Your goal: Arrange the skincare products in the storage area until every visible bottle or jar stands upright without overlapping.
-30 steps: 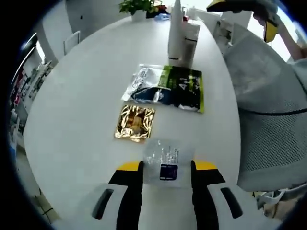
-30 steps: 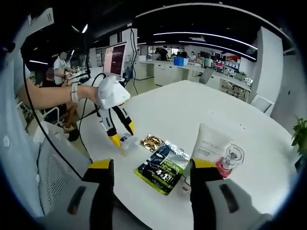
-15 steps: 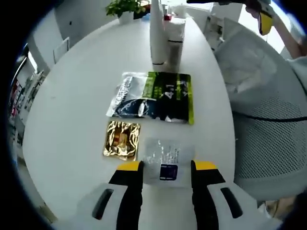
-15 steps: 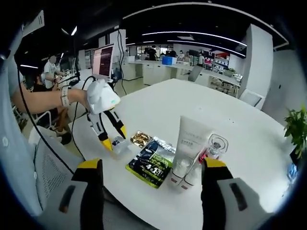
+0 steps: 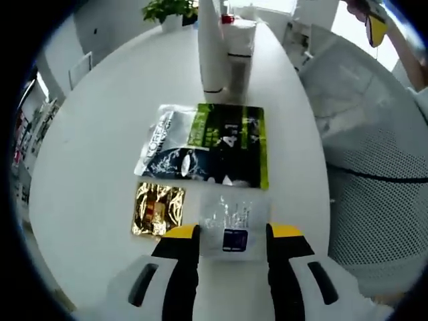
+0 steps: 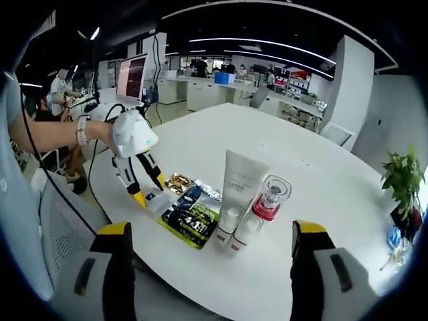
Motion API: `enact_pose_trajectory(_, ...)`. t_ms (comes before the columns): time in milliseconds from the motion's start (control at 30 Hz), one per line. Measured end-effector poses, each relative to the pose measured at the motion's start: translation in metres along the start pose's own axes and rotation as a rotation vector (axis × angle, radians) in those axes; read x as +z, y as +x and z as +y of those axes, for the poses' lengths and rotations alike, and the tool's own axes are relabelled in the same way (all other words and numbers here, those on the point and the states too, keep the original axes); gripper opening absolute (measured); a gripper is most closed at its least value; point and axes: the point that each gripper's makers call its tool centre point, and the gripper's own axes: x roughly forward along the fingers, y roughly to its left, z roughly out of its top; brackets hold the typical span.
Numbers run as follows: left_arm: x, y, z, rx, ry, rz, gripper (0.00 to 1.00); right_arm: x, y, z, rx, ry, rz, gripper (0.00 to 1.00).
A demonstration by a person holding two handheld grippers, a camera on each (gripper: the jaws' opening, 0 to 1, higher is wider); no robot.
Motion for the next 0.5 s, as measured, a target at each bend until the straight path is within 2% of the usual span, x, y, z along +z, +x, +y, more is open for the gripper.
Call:
enact_pose_trajectory(333, -0.0038, 0.0076, 0.0036, 0.008, -0.019, 0.021, 0.37, -0.0012, -0.0007, 0.0021, 0.006, 0.008, -0.009, 0.99)
enact_pose_trajectory(500, 0.0001, 0.0074, 0.0043, 0.002, -0.031, 0.005, 0.37, -0.0039, 0.0007, 0.0038, 0.012, 0.01, -0.001, 0.99)
